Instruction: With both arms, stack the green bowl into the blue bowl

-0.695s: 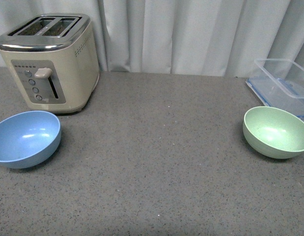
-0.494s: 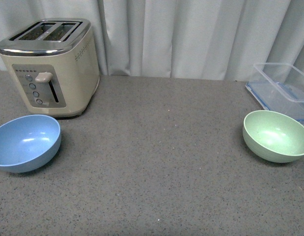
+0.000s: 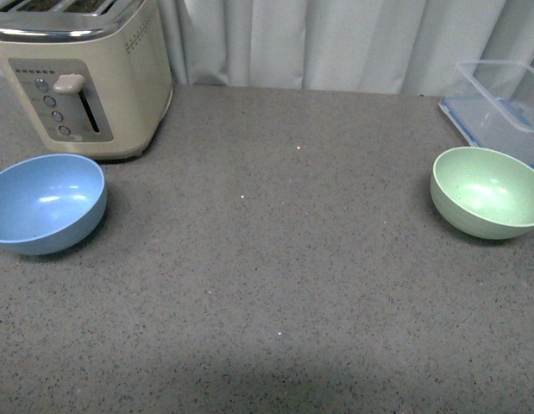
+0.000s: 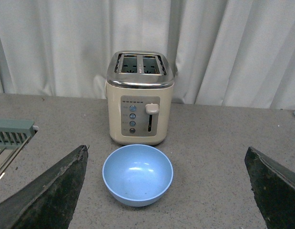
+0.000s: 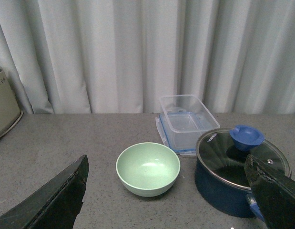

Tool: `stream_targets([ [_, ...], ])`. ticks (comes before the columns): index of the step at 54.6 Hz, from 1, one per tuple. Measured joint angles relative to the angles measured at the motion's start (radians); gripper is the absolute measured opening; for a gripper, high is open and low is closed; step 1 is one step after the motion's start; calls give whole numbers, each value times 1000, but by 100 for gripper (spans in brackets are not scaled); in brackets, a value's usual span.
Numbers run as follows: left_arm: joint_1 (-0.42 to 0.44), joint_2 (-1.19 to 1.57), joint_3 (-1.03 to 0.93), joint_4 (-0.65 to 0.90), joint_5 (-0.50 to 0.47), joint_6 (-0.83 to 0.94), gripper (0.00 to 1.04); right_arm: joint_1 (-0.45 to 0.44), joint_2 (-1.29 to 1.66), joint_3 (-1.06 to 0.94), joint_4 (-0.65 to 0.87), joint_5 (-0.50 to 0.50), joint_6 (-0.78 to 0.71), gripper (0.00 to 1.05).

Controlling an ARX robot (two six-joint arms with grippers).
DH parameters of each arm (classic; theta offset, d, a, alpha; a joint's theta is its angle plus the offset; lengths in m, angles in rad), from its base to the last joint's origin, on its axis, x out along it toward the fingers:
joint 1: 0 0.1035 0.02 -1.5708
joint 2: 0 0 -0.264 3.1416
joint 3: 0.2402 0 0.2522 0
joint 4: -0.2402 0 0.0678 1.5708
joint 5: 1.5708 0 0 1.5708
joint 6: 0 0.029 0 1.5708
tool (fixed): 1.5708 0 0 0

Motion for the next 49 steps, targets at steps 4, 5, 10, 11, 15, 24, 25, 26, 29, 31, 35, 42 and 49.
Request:
stream_targets([
  [4,0,0,0,0,0,0,98,0,0,0,0,0,0,96],
  [5,0,0,0,0,0,0,98,0,0,0,0,0,0,96],
  [10,0,0,0,0,0,0,98,0,0,0,0,0,0,96],
  [11,0,0,0,0,0,0,98,0,0,0,0,0,0,96],
  [15,0,0,0,0,0,0,98,0,0,0,0,0,0,96],
  [24,0,0,0,0,0,0,98,0,0,0,0,0,0,96],
  [25,0,0,0,0,0,0,98,0,0,0,0,0,0,96],
  [26,0,0,0,0,0,0,98,0,0,0,0,0,0,96],
  [29,0,0,0,0,0,0,98,0,0,0,0,0,0,96],
  [31,0,0,0,0,0,0,98,0,0,0,0,0,0,96],
  [35,0,0,0,0,0,0,98,0,0,0,0,0,0,96],
  [42,0,0,0,0,0,0,98,0,0,0,0,0,0,96],
  [49,0,0,0,0,0,0,98,0,0,0,0,0,0,96],
])
